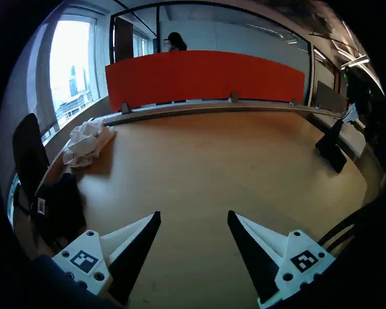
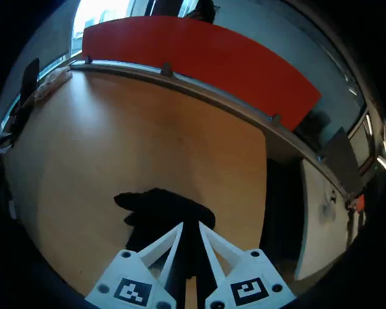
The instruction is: Fold towel
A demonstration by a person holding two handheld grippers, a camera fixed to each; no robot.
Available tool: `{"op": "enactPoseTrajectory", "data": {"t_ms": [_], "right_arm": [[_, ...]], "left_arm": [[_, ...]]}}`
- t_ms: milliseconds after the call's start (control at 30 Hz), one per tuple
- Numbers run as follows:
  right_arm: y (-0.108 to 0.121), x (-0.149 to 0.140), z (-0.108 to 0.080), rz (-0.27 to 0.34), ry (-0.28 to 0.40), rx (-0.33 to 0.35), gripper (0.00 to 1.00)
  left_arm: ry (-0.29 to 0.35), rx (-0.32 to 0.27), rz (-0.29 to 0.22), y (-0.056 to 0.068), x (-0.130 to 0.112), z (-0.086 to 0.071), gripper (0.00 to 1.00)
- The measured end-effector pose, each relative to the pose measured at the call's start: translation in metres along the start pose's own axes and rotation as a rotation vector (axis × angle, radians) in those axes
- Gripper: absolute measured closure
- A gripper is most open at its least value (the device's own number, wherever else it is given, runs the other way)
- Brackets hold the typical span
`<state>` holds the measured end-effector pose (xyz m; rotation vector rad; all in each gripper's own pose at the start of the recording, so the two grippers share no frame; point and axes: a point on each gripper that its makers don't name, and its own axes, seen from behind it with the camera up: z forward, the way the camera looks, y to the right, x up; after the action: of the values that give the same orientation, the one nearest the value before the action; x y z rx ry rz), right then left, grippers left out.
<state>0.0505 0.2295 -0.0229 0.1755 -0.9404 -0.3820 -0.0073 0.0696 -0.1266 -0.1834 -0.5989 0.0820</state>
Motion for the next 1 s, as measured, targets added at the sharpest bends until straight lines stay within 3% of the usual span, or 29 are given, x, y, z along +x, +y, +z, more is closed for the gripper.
{"op": "enactPoseTrajectory", "data": {"t_ms": [1000], "right_arm": [[-0.005,-0.093,-0.005,0.066,-0.141,0.01,0.94]], "left_arm": [[-0.003,-0.005,0.009,0.003,-0.001,-0.004,0.04]]}}
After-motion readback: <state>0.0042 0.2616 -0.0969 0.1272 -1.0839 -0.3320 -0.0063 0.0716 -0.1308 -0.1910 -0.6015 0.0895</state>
